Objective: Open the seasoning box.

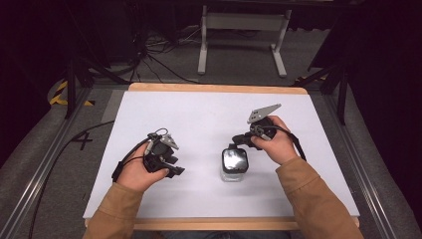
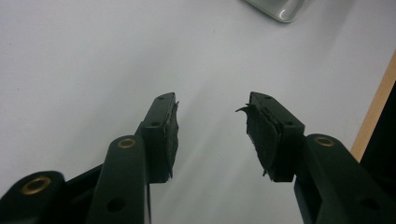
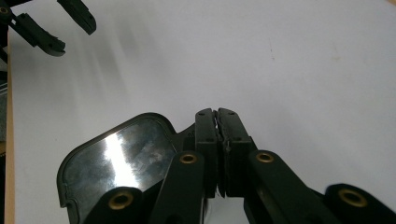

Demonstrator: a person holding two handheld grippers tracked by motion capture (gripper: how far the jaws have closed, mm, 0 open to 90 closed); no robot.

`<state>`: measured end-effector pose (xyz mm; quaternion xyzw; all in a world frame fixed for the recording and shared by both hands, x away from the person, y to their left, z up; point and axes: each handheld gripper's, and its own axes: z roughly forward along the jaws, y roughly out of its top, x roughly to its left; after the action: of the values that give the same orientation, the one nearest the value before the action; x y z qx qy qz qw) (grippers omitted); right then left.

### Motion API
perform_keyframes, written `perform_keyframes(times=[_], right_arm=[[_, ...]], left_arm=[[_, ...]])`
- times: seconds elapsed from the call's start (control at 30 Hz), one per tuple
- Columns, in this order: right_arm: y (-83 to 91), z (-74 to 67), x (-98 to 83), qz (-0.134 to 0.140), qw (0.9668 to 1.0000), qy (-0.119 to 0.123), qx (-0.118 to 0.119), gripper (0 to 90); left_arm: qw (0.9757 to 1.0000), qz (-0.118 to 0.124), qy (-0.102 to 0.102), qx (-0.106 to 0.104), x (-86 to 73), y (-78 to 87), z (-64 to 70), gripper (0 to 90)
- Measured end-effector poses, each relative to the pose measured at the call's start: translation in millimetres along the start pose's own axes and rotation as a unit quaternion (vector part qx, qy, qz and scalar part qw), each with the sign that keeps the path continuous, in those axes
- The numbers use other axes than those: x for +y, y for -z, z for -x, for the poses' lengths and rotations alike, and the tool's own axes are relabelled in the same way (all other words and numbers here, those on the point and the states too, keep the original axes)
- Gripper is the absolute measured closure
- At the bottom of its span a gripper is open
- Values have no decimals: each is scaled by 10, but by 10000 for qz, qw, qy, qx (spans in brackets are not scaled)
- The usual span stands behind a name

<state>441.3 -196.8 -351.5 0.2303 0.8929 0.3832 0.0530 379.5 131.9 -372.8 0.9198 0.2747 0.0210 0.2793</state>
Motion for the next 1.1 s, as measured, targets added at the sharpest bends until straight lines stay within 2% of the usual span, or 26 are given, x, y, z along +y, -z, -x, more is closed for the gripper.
perform_keyframes(times=[0.17, 0.87, 0.97, 1.03, 1.1], right_arm=[[-4, 2, 8, -35, 10000, -61, -5, 899], [-17, 10, 29, -115, 9999, -56, -17, 900], [-22, 8, 28, -105, 9999, -55, -32, 900], [-24, 7, 28, -105, 9999, -46, -44, 900], [-21, 5, 29, -120, 9999, -39, -43, 900]], left_arm=[[10000, -42, -37, -13, 15, -18, 21, 536], [9997, -105, -166, -126, 78, -76, 105, 533], [9998, 1, -197, -90, 104, -73, 138, 557], [9995, 198, -218, -124, 129, -66, 177, 629], [9982, 439, -304, -284, 192, -57, 260, 736]])
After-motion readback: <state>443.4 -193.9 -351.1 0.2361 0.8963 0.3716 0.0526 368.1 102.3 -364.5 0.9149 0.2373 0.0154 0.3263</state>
